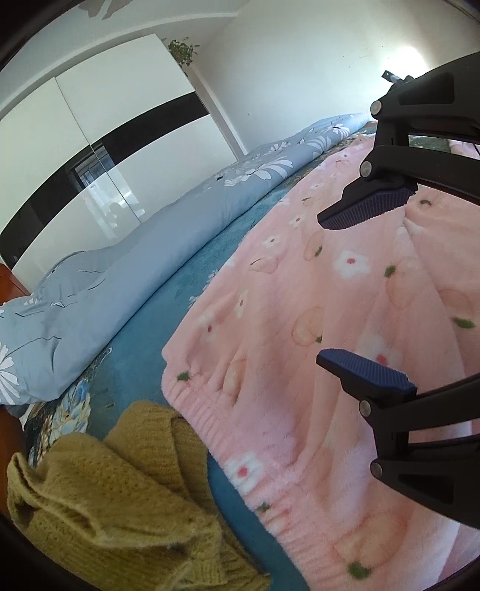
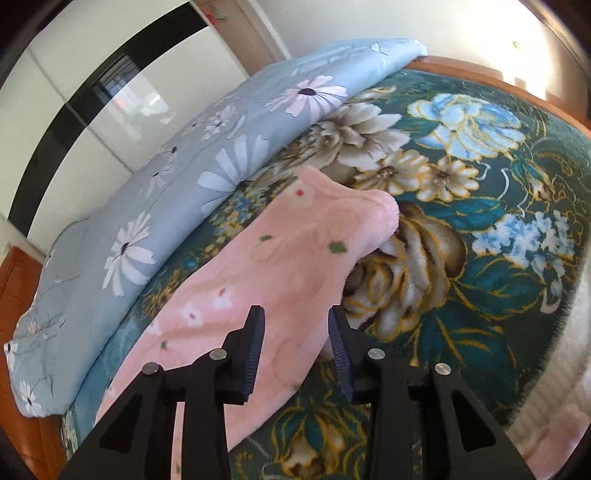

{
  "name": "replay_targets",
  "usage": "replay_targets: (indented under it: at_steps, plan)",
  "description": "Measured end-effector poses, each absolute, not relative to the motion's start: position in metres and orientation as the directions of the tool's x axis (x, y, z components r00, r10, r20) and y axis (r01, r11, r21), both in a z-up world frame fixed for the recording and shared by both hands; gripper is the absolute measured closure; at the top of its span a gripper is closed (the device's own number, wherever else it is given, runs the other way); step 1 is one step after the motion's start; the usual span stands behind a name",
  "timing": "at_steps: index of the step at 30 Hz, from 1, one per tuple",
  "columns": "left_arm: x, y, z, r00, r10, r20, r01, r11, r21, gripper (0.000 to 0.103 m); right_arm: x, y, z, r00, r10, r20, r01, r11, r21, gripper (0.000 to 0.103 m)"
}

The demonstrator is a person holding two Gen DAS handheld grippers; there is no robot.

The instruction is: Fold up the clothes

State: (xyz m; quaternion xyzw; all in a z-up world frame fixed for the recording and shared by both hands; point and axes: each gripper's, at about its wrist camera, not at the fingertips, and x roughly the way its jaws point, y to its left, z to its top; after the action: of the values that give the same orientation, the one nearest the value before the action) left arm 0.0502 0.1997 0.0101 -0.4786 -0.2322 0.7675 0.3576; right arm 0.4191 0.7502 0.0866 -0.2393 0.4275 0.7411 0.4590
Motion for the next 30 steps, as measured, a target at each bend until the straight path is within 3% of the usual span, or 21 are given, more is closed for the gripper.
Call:
replay_targets:
  at_steps: [5,9,17,21,30]
  plan:
    - [0.072,0.133,0.03,-0.367,0.701,-0.611,-0.352,-0.713,-0.606,0.031,0.443,0.669,0.13,-0.55,0.436,-0.713,-0.822,-0.435,0.368,0.062]
    - [0.08,0.073,0.022,-0.424,0.626,-0.654,-0.265,-0.777,-0.571,0.031,0.485,0.605,0.126,-0.594,0.39,-0.704,-0.775,-0.511,0.371,0.058]
    - [0.089,0.028,-0.007,-0.38,0.579,-0.722,-0.223,-0.814,-0.536,0.028,0.611,0.528,0.106,-0.629,0.428,-0.649,-0.777,-0.379,0.503,0.058]
    - [0.094,0.029,-0.022,-0.324,0.59,-0.74,-0.247,-0.808,-0.536,0.028,0.657,0.51,0.08,-0.609,0.42,-0.672,-0.793,-0.303,0.529,0.058]
    - [0.085,0.042,-0.026,-0.299,0.621,-0.725,-0.262,-0.784,-0.563,0.028,0.632,0.519,0.022,-0.725,0.285,-0.627,-0.688,-0.264,0.676,0.058]
